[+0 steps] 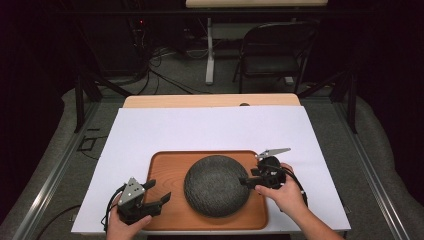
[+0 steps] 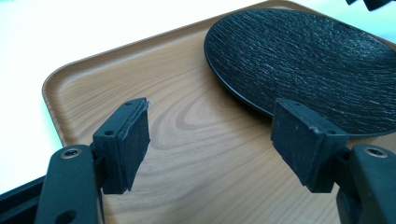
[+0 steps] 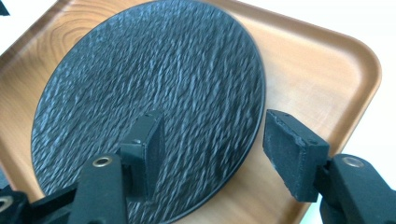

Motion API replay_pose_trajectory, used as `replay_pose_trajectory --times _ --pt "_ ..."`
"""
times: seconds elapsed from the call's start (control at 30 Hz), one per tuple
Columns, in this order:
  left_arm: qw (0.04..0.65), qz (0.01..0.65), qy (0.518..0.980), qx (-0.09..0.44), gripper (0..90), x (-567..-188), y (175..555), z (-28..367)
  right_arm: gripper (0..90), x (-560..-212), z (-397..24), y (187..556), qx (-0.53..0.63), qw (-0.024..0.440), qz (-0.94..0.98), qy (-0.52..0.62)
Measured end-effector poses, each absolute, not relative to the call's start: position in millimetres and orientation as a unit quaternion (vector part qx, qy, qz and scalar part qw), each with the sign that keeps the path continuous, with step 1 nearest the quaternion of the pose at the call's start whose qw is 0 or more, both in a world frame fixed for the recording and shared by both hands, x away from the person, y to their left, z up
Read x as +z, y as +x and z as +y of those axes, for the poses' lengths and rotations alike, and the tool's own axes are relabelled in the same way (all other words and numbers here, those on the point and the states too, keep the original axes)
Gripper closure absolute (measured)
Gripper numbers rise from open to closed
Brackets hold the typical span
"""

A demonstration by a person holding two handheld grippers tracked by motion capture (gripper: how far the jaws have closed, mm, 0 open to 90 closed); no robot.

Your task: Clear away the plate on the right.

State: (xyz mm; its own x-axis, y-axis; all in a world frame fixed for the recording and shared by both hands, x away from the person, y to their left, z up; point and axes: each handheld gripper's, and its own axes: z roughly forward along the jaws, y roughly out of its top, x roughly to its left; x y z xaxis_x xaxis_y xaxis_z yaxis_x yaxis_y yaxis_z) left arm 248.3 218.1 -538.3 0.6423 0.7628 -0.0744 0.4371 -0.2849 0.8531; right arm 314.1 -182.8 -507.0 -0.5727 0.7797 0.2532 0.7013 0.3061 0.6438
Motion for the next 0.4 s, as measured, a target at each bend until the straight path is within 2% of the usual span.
replay_pose_trajectory --times 0.4 --pt "0.46 0.385 0.782 0.167 29.2 -539.3 250.3 216.7 42.6 -527.6 -200.3 291.6 0.436 0.089 0.765 0.466"
